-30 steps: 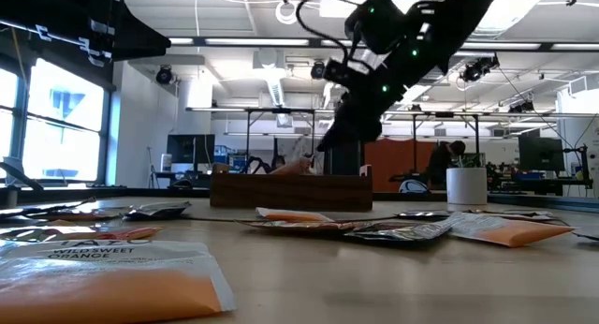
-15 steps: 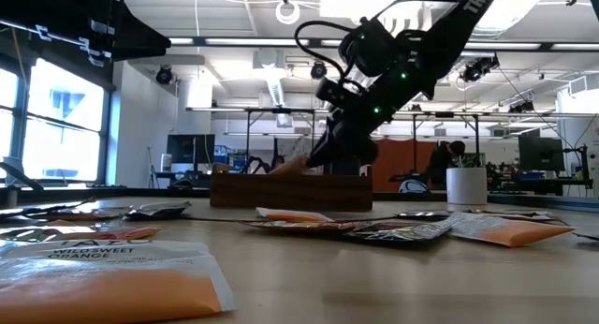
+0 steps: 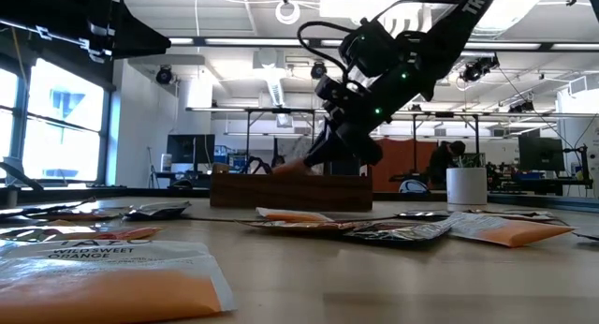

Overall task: Pick & Place Tea
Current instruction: Put the white tea bag into the middle section of the wooden organizer

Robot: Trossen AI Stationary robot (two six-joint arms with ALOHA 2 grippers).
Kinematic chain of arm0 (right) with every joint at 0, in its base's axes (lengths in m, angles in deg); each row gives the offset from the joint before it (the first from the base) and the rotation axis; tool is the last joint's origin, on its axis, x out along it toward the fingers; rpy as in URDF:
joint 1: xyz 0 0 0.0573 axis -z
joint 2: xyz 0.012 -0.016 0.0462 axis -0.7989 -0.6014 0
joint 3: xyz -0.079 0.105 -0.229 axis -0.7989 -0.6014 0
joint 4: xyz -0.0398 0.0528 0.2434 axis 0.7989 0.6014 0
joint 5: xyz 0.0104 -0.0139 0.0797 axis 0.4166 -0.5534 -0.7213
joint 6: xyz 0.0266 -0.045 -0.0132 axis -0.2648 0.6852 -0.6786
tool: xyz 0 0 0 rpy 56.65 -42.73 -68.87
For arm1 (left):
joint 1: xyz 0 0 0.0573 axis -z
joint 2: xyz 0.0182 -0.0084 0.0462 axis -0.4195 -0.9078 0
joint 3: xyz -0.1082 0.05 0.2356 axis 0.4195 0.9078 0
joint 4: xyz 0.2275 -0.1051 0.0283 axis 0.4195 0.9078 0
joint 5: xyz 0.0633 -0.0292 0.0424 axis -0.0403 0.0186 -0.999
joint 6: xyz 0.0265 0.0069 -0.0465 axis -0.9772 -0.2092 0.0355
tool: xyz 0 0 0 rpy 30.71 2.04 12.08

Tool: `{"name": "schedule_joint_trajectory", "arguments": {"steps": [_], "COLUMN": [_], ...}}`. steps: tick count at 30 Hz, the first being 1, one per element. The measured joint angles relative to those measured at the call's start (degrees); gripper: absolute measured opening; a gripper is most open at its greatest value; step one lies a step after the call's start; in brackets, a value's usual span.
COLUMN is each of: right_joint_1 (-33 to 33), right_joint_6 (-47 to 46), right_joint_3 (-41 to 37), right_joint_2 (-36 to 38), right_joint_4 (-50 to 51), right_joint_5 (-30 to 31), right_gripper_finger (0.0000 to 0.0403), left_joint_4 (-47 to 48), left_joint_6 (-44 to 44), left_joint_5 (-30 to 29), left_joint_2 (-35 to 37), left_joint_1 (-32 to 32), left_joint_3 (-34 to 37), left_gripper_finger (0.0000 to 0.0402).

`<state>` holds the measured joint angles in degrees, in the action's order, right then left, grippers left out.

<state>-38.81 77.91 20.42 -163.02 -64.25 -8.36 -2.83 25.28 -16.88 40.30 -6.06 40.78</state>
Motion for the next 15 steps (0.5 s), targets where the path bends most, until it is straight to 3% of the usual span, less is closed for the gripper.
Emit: {"name": "schedule_joint_trajectory", "arguments": {"steps": [5,10,15], "right_joint_1": [-0.03,-0.34,-1.65], "right_joint_6": [-0.45,-0.59,-0.21], "right_joint_3": [0.00,0.87,9.23], "right_joint_2": [0.00,0.00,-0.01], "right_joint_4": [0.55,-1.11,12.52], "right_joint_5": [0.31,1.81,5.60], "right_gripper_finger": [0.0008,0.0003,0.0002], "left_joint_4": [-0.29,-4.52,-7.89], "left_joint_6": [-2.41,-5.06,-6.93], "left_joint_5": [0.00,-1.31,-1.27], "left_joint_2": [-0.01,0.03,0.03], "left_joint_1": [0.00,-0.01,0.00], "left_joint_3": [0.00,0.00,0.00], "left_gripper_finger": [0.0179,0.0179,0.0179]}}
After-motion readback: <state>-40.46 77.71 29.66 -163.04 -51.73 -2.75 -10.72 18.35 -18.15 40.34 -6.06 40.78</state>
